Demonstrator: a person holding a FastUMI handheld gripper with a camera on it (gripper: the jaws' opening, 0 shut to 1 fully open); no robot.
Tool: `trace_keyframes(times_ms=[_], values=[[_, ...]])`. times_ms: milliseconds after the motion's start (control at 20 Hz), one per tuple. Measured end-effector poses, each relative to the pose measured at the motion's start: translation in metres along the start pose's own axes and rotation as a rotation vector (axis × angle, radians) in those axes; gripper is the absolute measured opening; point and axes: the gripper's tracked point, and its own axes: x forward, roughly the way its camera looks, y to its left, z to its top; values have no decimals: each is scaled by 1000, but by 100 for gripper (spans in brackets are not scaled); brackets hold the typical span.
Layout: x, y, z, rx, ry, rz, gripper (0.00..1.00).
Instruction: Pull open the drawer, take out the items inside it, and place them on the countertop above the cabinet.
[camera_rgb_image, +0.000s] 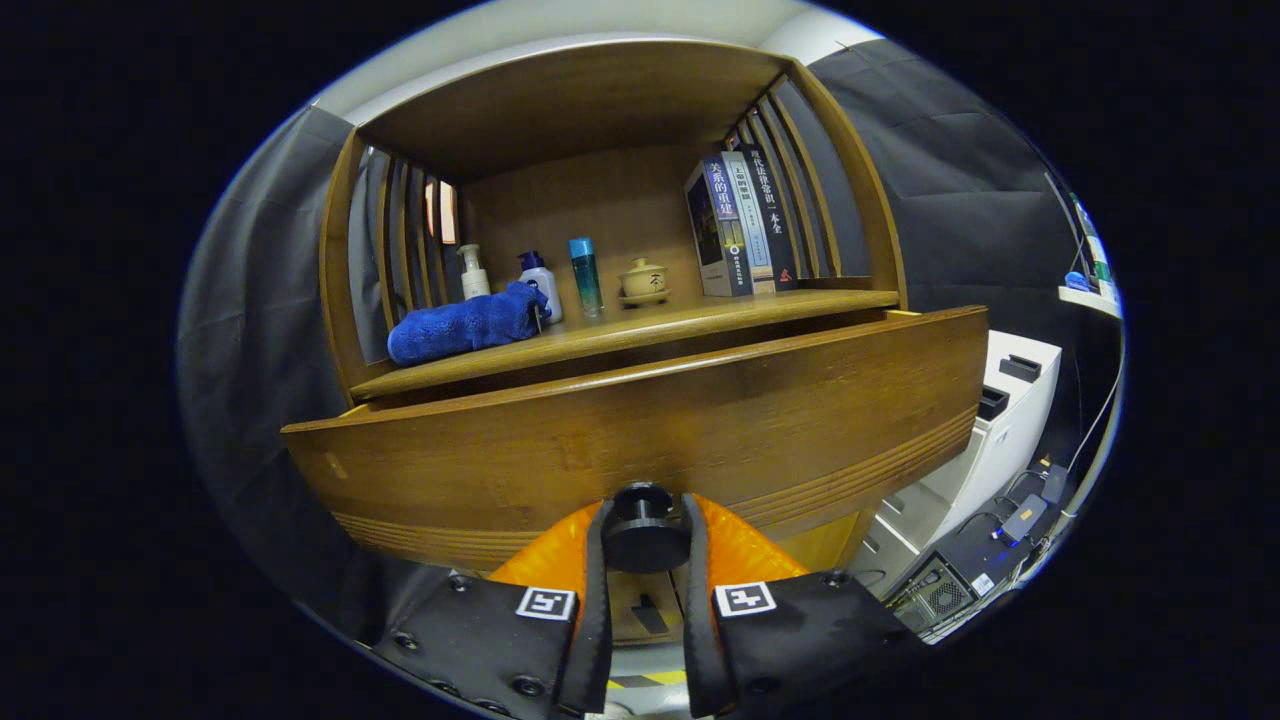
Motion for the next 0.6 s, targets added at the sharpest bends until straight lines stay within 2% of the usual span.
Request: trace_keyframes(times_ms=[600], values=[[-45,1,-15,-15,0,-6,37]])
